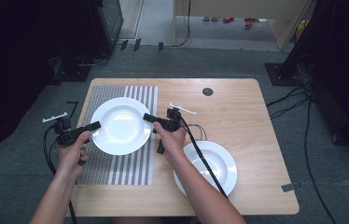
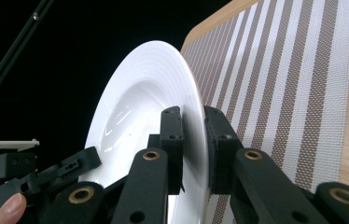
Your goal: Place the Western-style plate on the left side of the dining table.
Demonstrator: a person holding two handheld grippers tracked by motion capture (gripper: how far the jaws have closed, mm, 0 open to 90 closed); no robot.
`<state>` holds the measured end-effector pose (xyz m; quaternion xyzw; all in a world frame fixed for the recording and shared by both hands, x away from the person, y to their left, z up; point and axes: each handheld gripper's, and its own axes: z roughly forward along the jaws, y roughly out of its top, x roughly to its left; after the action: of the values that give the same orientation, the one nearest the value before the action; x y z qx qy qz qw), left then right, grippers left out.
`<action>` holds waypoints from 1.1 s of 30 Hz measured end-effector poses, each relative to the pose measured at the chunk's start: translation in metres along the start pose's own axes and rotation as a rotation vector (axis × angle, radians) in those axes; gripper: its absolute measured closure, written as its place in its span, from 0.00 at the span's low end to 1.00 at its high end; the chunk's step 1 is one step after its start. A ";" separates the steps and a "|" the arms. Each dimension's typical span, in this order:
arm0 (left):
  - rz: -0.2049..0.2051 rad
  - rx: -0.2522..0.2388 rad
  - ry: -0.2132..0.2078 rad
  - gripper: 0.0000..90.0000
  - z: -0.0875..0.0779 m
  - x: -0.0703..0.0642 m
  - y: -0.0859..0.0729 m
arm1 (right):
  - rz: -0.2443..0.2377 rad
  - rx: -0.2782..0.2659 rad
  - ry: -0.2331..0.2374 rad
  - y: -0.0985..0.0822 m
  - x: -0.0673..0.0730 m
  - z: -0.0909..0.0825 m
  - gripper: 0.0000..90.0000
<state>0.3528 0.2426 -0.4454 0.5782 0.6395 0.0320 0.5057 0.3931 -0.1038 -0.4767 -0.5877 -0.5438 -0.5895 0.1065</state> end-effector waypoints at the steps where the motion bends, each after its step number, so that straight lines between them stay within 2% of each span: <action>1: 0.000 0.002 0.003 0.84 0.000 0.001 0.001 | 0.008 0.006 -0.002 0.000 0.000 0.002 0.90; 5: -0.003 0.003 0.010 0.84 0.002 0.006 0.005 | 0.008 0.017 -0.007 0.003 -0.002 0.013 0.89; 7: -0.027 -0.001 0.016 0.84 0.006 0.012 0.007 | 0.015 0.016 -0.012 0.003 -0.003 0.018 0.89; 10: -0.040 0.000 0.026 0.84 0.010 0.017 0.009 | 0.027 0.016 -0.018 0.004 -0.005 0.025 0.89; 17: -0.054 0.004 0.040 0.84 0.022 0.024 0.018 | 0.079 0.030 -0.037 0.006 -0.015 0.038 0.89; 24: -0.045 0.029 0.071 0.84 0.032 0.032 0.026 | 0.082 0.028 -0.072 0.009 -0.021 0.052 0.88; 25: -0.060 0.032 0.073 0.84 0.034 0.035 0.026 | 0.082 0.029 -0.078 0.008 -0.022 0.055 0.87; 29: -0.079 0.045 0.099 0.83 0.040 0.045 0.025 | 0.073 0.044 -0.099 0.004 -0.025 0.064 0.87; 33: -0.076 0.045 0.130 0.81 0.046 0.050 0.024 | 0.080 0.051 -0.114 0.001 -0.029 0.071 0.87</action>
<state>0.4101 0.2640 -0.4830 0.5614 0.6929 0.0361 0.4509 0.4431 -0.0641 -0.5198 -0.6388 -0.5400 -0.5361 0.1139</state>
